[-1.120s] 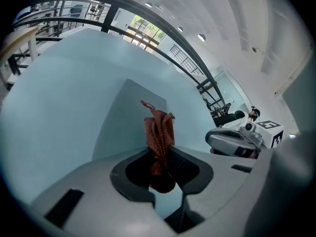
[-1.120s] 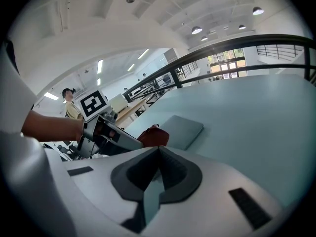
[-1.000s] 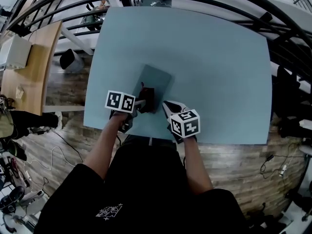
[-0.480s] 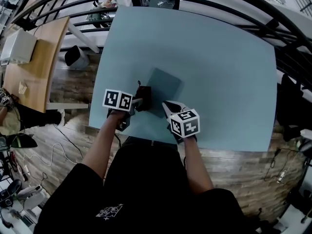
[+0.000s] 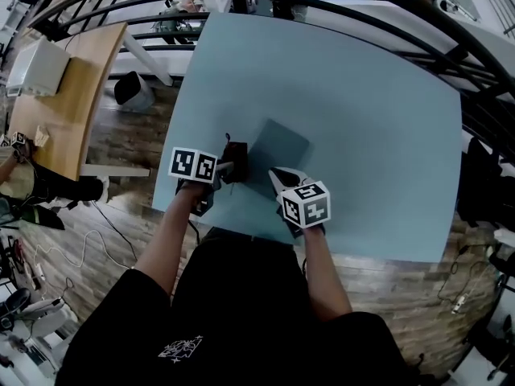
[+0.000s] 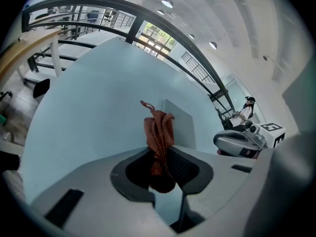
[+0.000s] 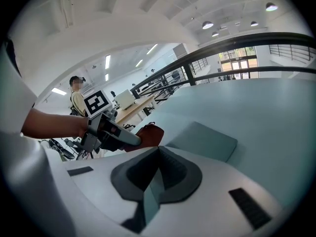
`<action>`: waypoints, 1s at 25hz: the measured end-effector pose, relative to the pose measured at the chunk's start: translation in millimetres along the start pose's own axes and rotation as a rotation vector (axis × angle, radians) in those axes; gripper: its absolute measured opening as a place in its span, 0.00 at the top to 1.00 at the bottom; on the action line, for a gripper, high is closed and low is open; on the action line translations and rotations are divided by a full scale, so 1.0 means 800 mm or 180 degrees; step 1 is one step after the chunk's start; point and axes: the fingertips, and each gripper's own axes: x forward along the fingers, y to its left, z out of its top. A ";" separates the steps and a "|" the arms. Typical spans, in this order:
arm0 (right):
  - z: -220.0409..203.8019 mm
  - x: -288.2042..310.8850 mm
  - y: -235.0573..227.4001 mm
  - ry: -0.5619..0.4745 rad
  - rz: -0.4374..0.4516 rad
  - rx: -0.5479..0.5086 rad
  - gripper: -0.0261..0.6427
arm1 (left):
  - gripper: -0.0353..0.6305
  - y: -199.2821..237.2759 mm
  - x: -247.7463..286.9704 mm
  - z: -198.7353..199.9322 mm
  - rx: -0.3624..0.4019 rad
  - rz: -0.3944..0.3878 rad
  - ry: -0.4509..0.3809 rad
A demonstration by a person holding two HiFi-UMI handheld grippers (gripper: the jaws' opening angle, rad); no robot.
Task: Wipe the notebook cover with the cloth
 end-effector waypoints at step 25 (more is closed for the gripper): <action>0.034 -0.094 0.003 -0.0467 -0.0063 -0.0199 0.95 | 0.81 -0.065 -0.058 0.002 0.0063 0.0119 -0.0845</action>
